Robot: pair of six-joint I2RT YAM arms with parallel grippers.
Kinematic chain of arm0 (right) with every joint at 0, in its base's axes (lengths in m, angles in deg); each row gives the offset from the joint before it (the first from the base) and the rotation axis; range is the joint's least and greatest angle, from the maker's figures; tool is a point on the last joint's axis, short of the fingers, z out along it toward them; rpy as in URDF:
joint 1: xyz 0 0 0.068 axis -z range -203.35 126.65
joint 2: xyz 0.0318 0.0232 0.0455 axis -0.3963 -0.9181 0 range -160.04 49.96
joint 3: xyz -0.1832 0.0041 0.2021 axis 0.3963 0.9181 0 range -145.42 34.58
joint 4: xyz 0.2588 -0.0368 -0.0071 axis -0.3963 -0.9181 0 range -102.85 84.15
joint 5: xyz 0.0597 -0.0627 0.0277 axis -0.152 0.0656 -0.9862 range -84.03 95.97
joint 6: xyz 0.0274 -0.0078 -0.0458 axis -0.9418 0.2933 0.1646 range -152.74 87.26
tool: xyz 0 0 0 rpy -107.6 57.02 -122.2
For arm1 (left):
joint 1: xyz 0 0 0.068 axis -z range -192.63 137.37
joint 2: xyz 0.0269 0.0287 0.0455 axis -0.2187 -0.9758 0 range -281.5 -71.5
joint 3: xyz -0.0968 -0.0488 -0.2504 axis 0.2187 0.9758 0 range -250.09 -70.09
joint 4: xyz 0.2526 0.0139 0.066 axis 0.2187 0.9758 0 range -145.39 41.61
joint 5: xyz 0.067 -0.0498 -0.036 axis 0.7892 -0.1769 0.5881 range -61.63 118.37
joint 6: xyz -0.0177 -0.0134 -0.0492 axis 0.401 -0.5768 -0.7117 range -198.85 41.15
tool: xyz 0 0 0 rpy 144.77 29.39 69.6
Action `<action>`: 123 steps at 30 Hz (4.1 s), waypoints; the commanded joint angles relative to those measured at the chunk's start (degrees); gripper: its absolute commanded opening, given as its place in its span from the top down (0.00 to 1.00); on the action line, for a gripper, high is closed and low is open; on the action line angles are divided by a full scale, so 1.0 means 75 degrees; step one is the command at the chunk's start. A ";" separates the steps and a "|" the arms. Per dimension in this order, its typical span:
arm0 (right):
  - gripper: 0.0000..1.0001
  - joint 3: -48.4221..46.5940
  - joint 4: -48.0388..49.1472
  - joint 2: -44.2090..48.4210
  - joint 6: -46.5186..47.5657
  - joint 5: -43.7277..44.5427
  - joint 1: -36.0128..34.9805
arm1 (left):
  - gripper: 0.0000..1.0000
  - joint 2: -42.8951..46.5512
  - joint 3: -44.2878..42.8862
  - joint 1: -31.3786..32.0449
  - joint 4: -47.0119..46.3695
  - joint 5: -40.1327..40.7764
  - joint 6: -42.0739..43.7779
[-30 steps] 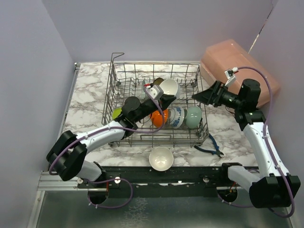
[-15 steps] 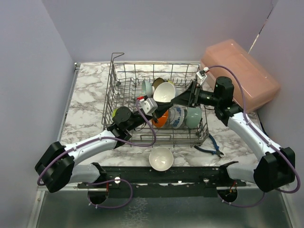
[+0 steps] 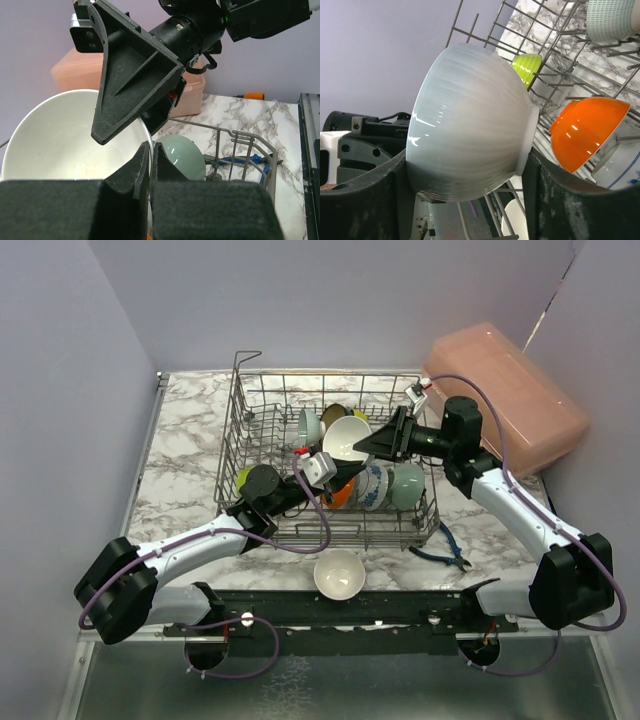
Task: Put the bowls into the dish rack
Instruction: Turn the bowl upside down on the dish rack.
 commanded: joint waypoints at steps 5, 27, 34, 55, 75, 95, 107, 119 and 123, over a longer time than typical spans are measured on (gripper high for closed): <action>0.99 -0.0363 -0.0283 -0.0082 0.0498 0.0432 -0.0062 | 0.89 0.0008 -0.0279 0.0074 -0.0203 -0.0307 0.0194; 1.00 -0.1793 -0.2690 0.0003 0.4369 0.3203 -0.0060 | 0.07 -0.0384 -0.2836 -0.1026 0.4320 0.0269 -0.3347; 1.00 -0.1365 -0.0912 0.0205 0.4925 0.3378 -0.0056 | 0.07 -0.0301 -0.3651 -0.2367 0.5367 -0.0044 -0.3522; 1.00 -0.3646 0.0332 -0.2647 1.0186 0.2325 -0.1856 | 0.05 0.0162 -0.3407 -0.7222 0.4794 -0.1748 -0.5846; 1.00 -0.3160 0.3906 -0.5460 1.6272 0.3622 -0.3425 | 0.05 0.0623 -0.2834 -0.7264 0.4760 -0.1549 -0.6219; 1.00 -0.3826 0.2783 -0.6548 1.9149 0.3654 -0.3663 | 0.05 0.0785 -0.2510 -0.7236 0.4499 -0.1592 -0.6289; 0.73 -0.3764 0.2222 -0.6393 1.9844 0.3862 -0.3689 | 0.05 0.0820 -0.2501 -0.7231 0.4453 -0.1557 -0.6265; 0.56 -0.3685 0.2102 -0.6301 1.9978 0.4168 -0.3690 | 0.05 0.0854 -0.2496 -0.7232 0.4437 -0.1567 -0.6287; 0.13 -0.3684 0.2056 -0.6212 1.9995 0.4229 -0.3691 | 0.05 0.0839 -0.2533 -0.7226 0.4405 -0.1558 -0.6309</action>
